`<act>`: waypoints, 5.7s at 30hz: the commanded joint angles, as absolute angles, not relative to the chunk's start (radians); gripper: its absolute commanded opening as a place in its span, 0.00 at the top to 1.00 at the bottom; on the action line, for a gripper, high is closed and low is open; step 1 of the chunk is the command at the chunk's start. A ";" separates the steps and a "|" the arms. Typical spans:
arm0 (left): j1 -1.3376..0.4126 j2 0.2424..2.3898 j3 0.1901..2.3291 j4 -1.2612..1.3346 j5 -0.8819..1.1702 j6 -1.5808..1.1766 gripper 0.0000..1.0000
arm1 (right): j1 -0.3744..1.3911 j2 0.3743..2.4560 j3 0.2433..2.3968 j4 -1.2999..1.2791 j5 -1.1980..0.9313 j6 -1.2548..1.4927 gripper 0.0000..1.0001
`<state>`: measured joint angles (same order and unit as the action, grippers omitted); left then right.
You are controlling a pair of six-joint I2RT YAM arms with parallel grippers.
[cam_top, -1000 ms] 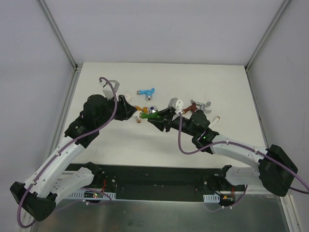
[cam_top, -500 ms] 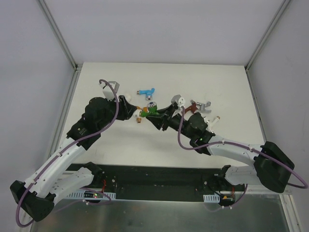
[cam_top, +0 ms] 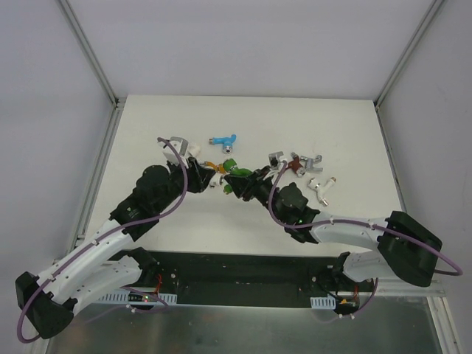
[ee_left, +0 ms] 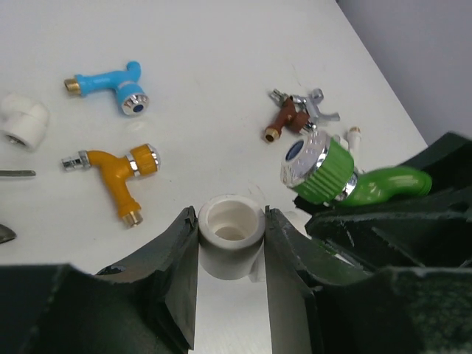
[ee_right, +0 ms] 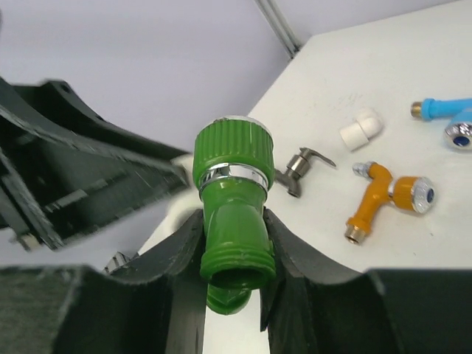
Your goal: Install the water faucets
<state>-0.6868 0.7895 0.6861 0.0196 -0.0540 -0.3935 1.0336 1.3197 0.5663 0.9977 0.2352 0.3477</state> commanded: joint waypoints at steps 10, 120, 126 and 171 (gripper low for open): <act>-0.690 1.110 0.937 -0.415 -0.359 -0.544 1.00 | 0.953 1.157 0.370 0.930 0.325 0.233 1.00; -0.729 0.874 1.043 -0.364 0.431 0.350 1.00 | 0.746 1.299 1.195 -0.005 -0.874 -0.015 0.47; -0.729 0.885 1.042 -0.362 0.420 0.362 1.00 | 0.750 1.330 1.206 -0.005 -0.893 -0.026 0.60; -0.449 1.136 1.075 -0.652 0.101 -0.626 0.07 | 0.713 1.083 0.546 0.596 -0.307 -0.821 1.00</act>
<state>-0.4812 1.0843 1.1137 -0.5770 0.0090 -0.4103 0.7113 1.1538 0.6128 0.3714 -0.4152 -0.7208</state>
